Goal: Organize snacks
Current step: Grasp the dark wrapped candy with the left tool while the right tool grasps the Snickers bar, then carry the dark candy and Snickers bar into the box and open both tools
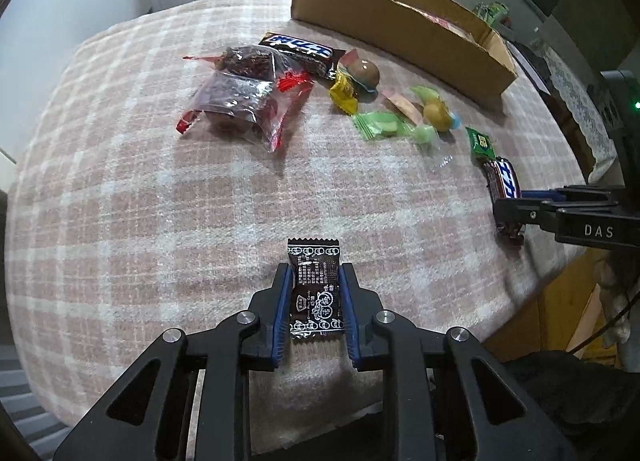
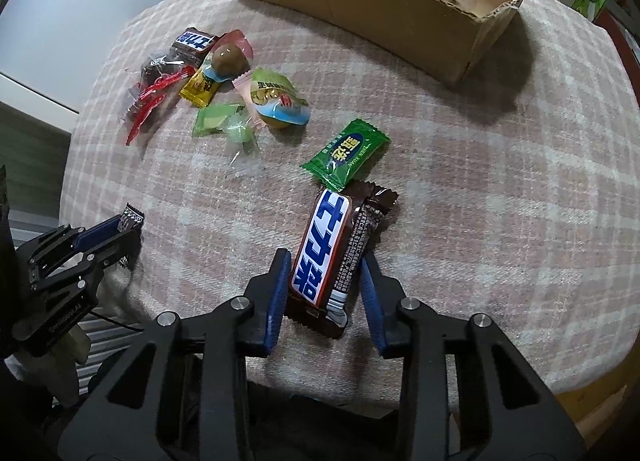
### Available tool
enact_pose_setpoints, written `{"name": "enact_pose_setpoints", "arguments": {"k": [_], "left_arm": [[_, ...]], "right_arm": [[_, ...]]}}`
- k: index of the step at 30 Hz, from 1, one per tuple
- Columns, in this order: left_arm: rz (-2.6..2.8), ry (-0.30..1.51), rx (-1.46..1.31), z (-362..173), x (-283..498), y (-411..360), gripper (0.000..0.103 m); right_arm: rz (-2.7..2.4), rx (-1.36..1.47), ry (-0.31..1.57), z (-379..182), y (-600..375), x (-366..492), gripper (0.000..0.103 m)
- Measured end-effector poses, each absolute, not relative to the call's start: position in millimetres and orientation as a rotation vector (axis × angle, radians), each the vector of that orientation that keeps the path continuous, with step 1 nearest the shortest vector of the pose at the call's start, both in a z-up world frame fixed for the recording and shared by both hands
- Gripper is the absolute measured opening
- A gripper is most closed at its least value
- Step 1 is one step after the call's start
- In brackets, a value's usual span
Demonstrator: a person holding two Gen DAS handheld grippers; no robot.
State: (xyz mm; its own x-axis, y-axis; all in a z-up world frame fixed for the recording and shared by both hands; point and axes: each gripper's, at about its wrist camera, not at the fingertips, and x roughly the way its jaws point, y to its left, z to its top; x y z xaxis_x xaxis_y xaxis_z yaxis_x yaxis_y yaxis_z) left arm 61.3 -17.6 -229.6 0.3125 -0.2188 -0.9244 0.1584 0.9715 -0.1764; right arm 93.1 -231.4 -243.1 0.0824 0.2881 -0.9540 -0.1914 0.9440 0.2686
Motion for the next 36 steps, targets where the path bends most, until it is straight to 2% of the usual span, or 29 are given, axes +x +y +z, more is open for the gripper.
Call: {"name": "enact_pose_setpoints", "arguments": {"k": [23, 36], "left_arm": [[-0.291, 1.145, -0.114, -193.9, 84.9, -24.4, 0.022], [-0.318, 1.035, -0.108, -159.9, 158.1, -33.6, 0.022]], "right_arm": [[0.335, 0.138, 1.329, -190.9, -271.0, 94.9, 0.034], [0.299, 0.125, 1.205, -145.3, -290.6, 154.8, 0.034]]}}
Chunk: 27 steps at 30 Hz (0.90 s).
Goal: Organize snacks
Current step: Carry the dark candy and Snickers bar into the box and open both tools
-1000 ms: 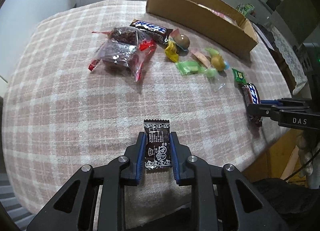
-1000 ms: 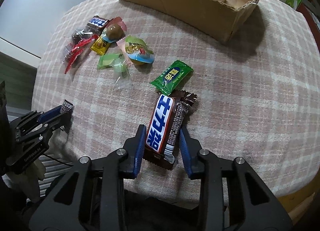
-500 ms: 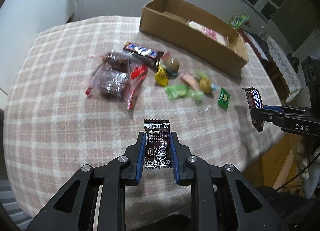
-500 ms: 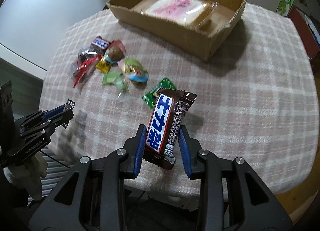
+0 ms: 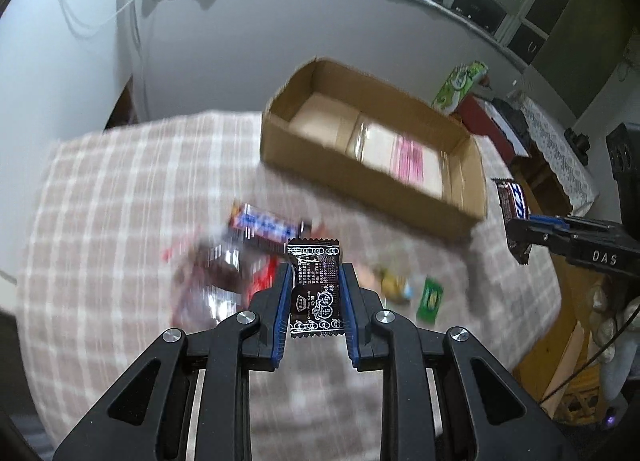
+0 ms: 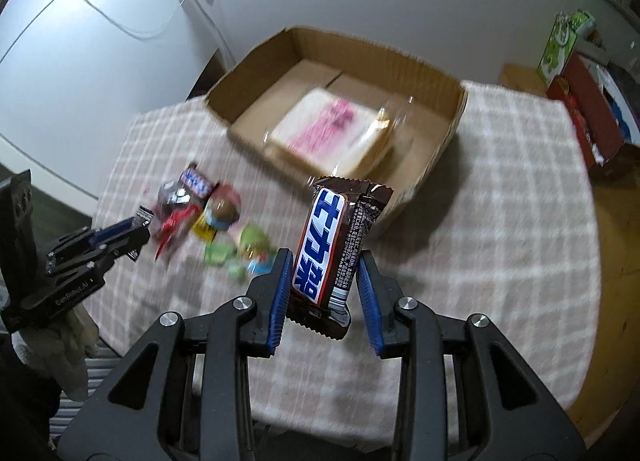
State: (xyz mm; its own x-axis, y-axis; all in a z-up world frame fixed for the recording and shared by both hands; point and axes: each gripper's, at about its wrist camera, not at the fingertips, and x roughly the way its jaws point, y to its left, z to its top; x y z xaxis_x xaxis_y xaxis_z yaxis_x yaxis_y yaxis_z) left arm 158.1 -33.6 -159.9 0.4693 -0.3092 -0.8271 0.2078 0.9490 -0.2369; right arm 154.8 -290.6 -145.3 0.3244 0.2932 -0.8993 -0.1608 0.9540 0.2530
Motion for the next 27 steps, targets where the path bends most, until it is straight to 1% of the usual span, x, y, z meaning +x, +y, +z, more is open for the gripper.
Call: {"name": "enact_pose_setpoints", "arguments": {"k": [13, 21, 27], "left_arm": [[-0.354, 0.988, -0.081, -143.6, 233.7, -57.5, 0.022], [-0.362, 1.014, -0.110, -150.9, 273.1, -75.0, 0.022], [-0.354, 1.035, -0.114, -158.2, 288.0, -85.1, 0.022]], "right_arm": [[0.259, 0.086, 1.184, -149.5, -303.5, 211.3, 0.034], [0.241, 0.079, 1.210, -167.7, -310.4, 247.8, 0.034], [0.241, 0.061, 1.230, -176.3, -306.4, 262.7, 0.034]]}}
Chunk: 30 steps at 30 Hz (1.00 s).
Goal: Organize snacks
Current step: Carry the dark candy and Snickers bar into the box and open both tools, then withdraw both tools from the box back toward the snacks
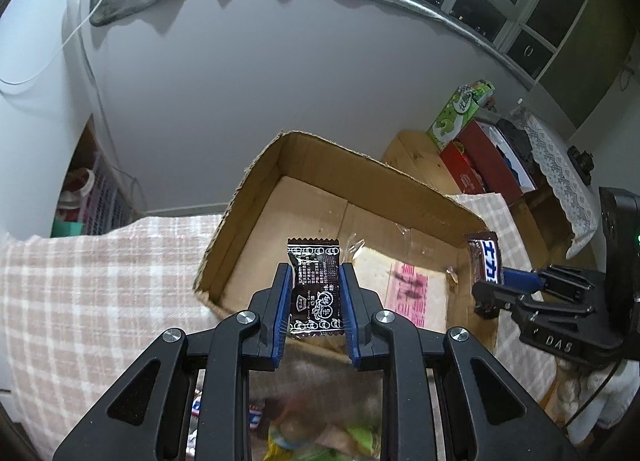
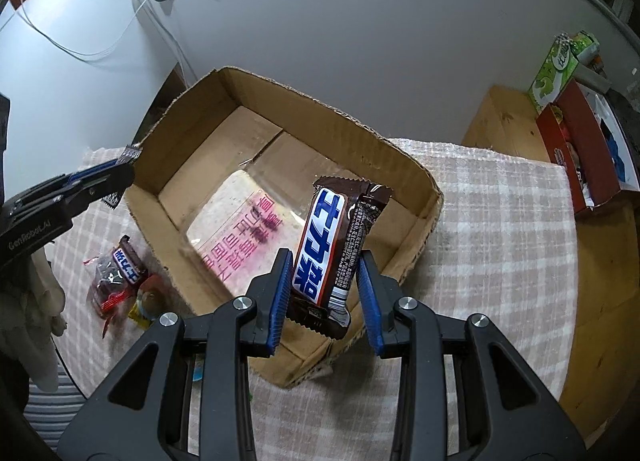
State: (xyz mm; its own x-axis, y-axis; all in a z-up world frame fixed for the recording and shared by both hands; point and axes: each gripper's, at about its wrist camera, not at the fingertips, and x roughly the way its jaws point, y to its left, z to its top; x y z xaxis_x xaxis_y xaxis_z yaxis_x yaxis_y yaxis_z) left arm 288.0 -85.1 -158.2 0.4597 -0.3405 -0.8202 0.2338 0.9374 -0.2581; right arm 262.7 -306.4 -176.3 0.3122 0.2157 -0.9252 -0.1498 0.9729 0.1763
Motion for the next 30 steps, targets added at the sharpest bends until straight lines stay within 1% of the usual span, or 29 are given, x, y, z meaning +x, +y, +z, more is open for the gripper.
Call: {"name": "enact_pose_setpoints", "arguments": {"k": [9, 11, 12, 13, 14, 15, 23, 30], "left_arm": [[-0.363, 1.065, -0.137, -165.1, 297.8, -90.1, 0.022], [-0.360, 1.072, -0.130, -165.2, 299.5, -91.9, 0.027], [-0.355, 1.075, -0.124, -165.0, 300.3, -92.9, 0.036], [-0.353, 1.077, -0.121, -164.9, 300.8, -93.1, 0.042], [-0.353, 1.076, -0.120, -164.7, 301.1, -93.6, 0.042], [-0.354, 1.075, -0.120, -164.3, 300.3, -93.1, 0.042], [-0.349, 1.057, -0.123, -157.5, 293.6, -85.9, 0.042], [-0.343, 1.022, -0.133, -140.5, 276.8, -69.4, 0.042]], "right_arm": [[0.233, 0.053, 1.246, -184.6, -304.2, 270.5, 0.034], [0.223, 0.043, 1.245, -184.6, -303.4, 269.8, 0.037], [0.219, 0.040, 1.238, -183.4, -303.6, 269.0, 0.047], [0.212, 0.036, 1.227, -181.4, -303.8, 268.1, 0.063], [0.210, 0.035, 1.218, -179.8, -304.1, 267.6, 0.068], [0.212, 0.033, 1.211, -177.7, -304.2, 266.6, 0.072], [0.216, 0.030, 1.203, -171.1, -303.1, 260.5, 0.072], [0.231, 0.028, 1.179, -158.5, -299.7, 246.2, 0.072]]}}
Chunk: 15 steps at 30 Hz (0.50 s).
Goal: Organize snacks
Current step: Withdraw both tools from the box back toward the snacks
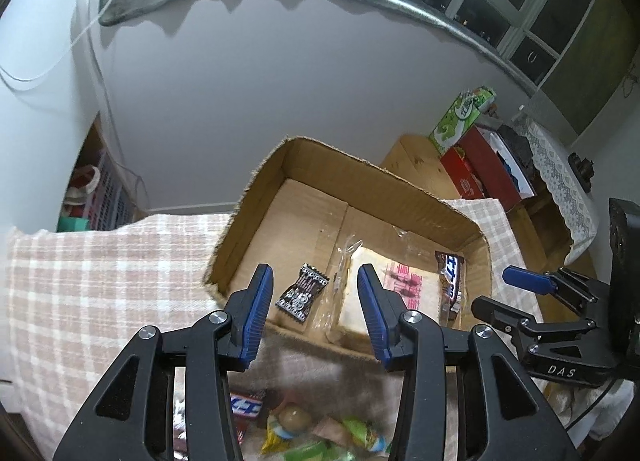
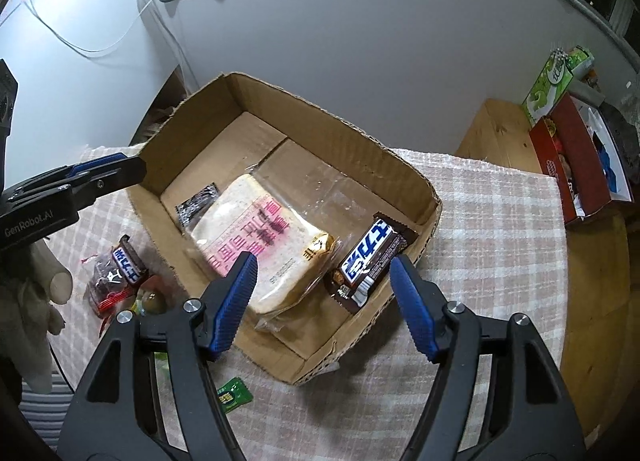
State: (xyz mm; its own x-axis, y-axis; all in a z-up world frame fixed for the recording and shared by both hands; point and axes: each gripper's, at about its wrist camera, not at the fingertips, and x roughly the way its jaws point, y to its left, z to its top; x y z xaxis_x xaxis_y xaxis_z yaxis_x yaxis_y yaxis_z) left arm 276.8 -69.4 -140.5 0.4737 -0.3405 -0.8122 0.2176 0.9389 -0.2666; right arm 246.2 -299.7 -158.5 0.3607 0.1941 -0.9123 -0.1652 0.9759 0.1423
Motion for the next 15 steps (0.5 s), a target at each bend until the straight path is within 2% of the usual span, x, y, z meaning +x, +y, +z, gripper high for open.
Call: {"name": "enact_pose_setpoints", "arguments": {"k": [7, 15], "left_arm": [[-0.353, 0.986, -0.150, -127.6, 240.7, -46.7, 0.042], [-0.387, 1.012, -0.126, -137.9, 194.0, -33.1, 0.042]], "right_arm": [[0.273, 0.071, 1.147, -139.4, -300.0, 215.2, 0.072], [0.295, 0.120, 1.160, -139.0, -293.2, 167.8, 0.072]]}}
